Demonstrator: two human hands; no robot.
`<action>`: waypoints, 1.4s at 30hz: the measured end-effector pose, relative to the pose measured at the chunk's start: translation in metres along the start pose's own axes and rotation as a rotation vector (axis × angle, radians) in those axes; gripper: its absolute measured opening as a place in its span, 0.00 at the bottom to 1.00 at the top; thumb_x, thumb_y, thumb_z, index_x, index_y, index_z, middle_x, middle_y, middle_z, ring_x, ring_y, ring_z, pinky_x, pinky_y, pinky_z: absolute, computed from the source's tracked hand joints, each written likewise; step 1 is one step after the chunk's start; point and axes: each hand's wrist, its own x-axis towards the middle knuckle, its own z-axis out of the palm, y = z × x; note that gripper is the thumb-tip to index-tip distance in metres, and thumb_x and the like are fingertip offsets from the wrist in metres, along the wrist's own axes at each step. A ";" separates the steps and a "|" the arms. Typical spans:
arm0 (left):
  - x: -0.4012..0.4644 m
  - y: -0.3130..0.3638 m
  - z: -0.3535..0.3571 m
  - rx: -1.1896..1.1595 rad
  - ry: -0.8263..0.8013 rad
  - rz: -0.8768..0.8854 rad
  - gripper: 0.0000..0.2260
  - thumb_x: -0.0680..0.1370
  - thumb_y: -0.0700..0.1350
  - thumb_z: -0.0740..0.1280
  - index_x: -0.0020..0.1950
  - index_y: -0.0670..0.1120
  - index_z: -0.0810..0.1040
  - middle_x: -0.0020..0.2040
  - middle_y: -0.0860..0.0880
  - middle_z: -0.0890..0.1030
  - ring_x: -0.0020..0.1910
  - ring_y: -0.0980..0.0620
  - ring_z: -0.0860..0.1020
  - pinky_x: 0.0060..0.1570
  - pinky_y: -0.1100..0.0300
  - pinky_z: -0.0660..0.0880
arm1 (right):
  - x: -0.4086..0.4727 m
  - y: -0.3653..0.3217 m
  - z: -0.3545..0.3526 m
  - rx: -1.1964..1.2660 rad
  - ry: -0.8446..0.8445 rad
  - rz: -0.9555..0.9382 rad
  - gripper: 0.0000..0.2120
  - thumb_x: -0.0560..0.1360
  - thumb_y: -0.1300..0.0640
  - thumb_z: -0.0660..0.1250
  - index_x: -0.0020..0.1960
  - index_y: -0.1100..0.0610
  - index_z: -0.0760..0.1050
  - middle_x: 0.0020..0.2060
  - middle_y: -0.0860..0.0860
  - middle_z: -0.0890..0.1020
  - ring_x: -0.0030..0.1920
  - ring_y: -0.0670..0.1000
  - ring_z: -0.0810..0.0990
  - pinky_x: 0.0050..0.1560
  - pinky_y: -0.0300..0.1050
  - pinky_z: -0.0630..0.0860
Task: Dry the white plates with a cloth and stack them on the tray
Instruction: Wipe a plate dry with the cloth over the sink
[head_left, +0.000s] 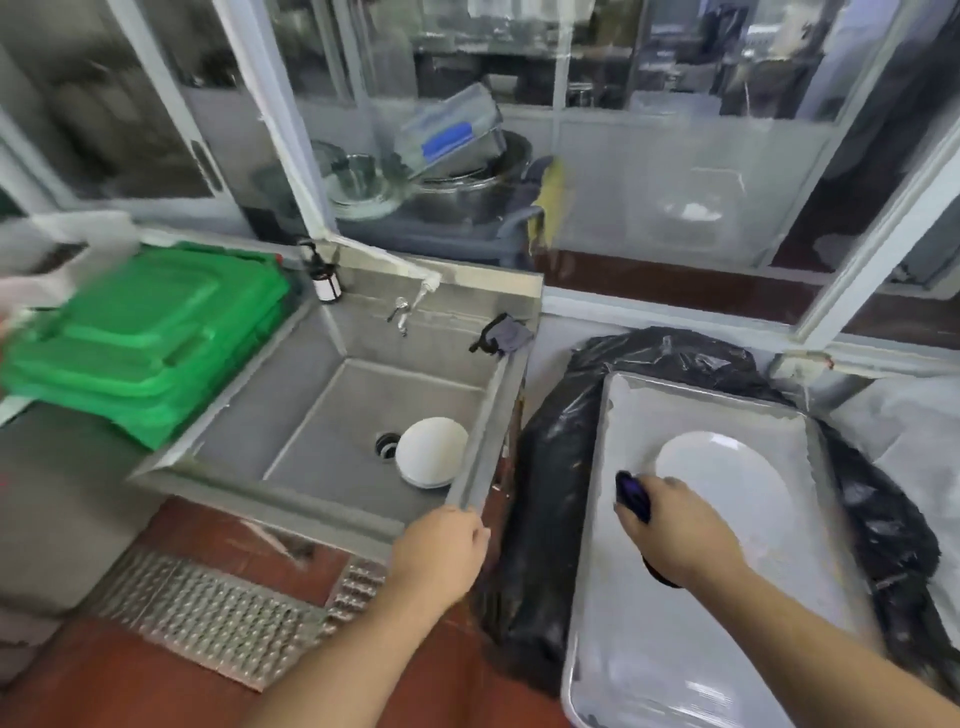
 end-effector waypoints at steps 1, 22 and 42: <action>-0.014 -0.025 -0.005 0.012 0.010 -0.006 0.14 0.83 0.54 0.58 0.50 0.51 0.81 0.50 0.49 0.80 0.49 0.43 0.81 0.48 0.51 0.80 | -0.006 -0.026 0.008 -0.017 -0.013 -0.037 0.12 0.81 0.39 0.63 0.49 0.47 0.70 0.45 0.51 0.77 0.40 0.56 0.78 0.41 0.50 0.76; -0.125 -0.318 -0.052 0.018 0.011 -0.391 0.21 0.82 0.60 0.57 0.73 0.55 0.70 0.73 0.52 0.73 0.69 0.48 0.73 0.66 0.46 0.75 | -0.002 -0.366 0.134 -0.216 -0.213 -0.538 0.15 0.83 0.42 0.59 0.59 0.52 0.73 0.51 0.52 0.78 0.48 0.59 0.83 0.42 0.51 0.77; 0.111 -0.364 -0.121 0.084 -0.144 -0.339 0.19 0.82 0.55 0.61 0.71 0.51 0.71 0.70 0.48 0.75 0.68 0.46 0.74 0.64 0.46 0.74 | 0.226 -0.390 0.157 -0.133 -0.288 -0.411 0.15 0.81 0.40 0.56 0.55 0.47 0.75 0.50 0.49 0.82 0.45 0.54 0.81 0.43 0.49 0.77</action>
